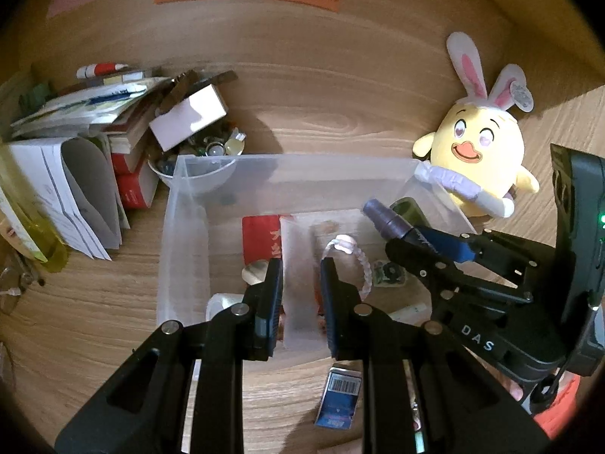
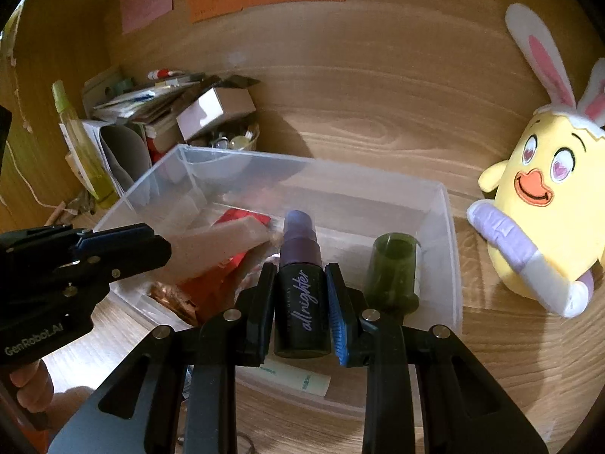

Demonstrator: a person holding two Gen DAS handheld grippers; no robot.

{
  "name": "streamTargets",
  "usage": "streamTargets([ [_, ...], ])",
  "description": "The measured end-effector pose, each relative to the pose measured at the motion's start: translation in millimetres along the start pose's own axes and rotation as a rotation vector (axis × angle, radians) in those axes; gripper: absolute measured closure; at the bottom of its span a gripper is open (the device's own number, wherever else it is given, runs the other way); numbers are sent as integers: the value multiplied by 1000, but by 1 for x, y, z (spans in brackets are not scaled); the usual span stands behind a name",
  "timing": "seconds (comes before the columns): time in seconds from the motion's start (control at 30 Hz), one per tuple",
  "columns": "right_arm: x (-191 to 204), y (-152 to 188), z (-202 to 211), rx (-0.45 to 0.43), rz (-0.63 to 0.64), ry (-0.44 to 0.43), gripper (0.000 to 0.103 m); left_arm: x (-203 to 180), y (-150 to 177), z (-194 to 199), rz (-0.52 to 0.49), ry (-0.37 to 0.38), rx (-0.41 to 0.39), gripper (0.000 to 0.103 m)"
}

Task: Organize objects
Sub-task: 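Carry the tube and spray bottle into the clear box and release them, then withdraw both open tools and move toward the blue card box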

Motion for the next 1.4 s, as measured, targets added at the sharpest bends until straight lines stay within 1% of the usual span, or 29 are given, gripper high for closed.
streamTargets([
  [0.27,1,3,-4,21,2,10,79,5,0,5,25,-5,0,83],
  [0.33,2,2,-2,17,4,12,74,6,0,8,33,-5,1,83],
  [0.4,3,0,2,2,8,16,62,7,-1,12,41,-3,0,83],
  [0.5,6,-4,9,-18,24,27,59,8,-3,22,40,-8,-14,83],
  [0.53,7,-6,13,-25,29,27,59,9,-4,26,39,-13,-20,81],
  [0.6,10,-10,20,-42,39,30,54,10,-6,33,41,-17,-34,70],
  [0.67,12,-13,27,-61,50,35,50,10,-9,42,41,-17,-52,65],
  [0.73,15,-17,36,-85,63,39,45,9,-11,52,35,-23,-70,61],
  [0.77,16,-18,41,-96,69,41,41,9,-11,55,34,-25,-76,58],
  [0.8,17,-19,45,-105,74,41,40,9,-11,59,33,-28,-81,53],
  [0.93,20,-17,61,-125,86,40,37,8,-9,75,22,-34,-102,46],
  [1.0,21,-15,67,-134,91,49,31,7,-5,81,14,-37,-103,38],
  [1.07,21,-11,73,-139,95,55,29,7,-2,85,8,-44,-104,35],
  [1.2,21,-1,80,-133,98,60,29,9,8,92,-12,-66,-98,29],
  [1.4,18,20,82,-98,82,54,29,13,27,96,-13,-69,-64,28],
])
Point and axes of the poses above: each gripper's, at about its wrist camera, not at the fingertips, and z roughly against the way its jaws point, x to its left, y to its underside, the point moved 7 cm from there along -z, roughly the way its jaws point, and after that the axes turned 11 degrees about -x, right-handed, at the moved point
